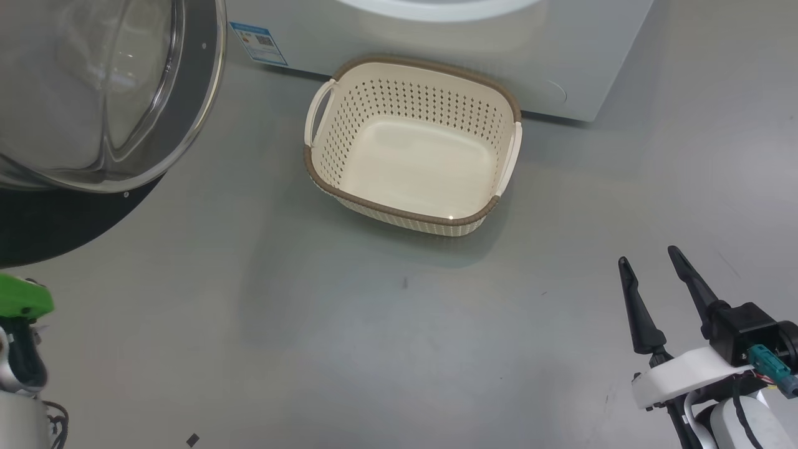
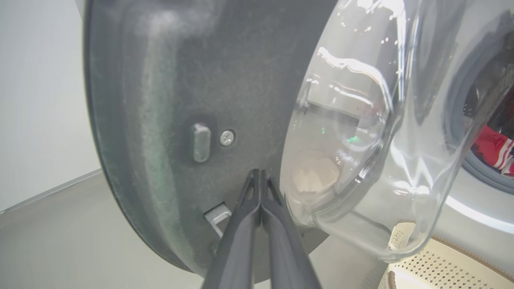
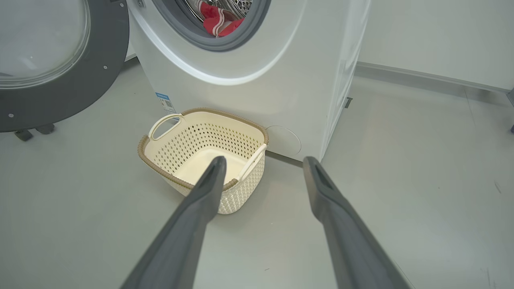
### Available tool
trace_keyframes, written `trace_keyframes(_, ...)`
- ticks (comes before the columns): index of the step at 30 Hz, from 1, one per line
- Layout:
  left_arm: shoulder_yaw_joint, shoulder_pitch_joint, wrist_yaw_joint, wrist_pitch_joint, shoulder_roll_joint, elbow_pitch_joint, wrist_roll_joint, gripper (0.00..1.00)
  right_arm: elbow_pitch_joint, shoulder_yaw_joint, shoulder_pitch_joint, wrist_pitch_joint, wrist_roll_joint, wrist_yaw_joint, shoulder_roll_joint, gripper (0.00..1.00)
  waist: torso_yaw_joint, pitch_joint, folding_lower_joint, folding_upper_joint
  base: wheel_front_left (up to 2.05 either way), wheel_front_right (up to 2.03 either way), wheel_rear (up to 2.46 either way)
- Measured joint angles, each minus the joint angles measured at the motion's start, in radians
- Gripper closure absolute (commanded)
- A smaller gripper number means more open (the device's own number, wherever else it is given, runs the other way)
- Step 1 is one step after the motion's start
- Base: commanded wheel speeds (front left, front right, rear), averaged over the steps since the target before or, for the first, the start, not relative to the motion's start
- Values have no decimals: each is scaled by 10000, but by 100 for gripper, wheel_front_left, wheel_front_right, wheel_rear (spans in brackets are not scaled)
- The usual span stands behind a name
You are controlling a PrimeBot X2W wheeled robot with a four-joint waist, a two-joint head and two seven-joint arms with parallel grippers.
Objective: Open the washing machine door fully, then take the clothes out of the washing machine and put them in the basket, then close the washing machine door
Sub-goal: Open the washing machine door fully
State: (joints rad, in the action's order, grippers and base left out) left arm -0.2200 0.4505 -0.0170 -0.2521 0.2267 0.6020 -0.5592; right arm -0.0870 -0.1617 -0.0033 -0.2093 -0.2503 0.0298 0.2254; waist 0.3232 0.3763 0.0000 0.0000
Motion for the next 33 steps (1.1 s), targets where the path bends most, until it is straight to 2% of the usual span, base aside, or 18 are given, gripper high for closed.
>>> trace_keyframes(2,418,-37,-125,0,-6,-65,612,100,-98,0,-9,-48,-115,42,-138,0,-3,-242,0,0,0,0,0)
trace_keyframes(5,683,-182,-251,0,-115,-153,888,100,-217,-6,-112,-104,-127,46,-205,0,-17,-513,0,0,0,0,0)
trace_keyframes(16,997,-1190,-585,0,-403,-514,1124,100,-608,-61,-73,-251,-424,121,-715,0,-276,-1537,0,0,0,0,0)
trace_keyframes(33,1743,-3096,-809,0,-1068,-1361,1597,100,-832,-52,347,-339,-537,119,-978,0,-1612,-2819,0,0,0,0,0)
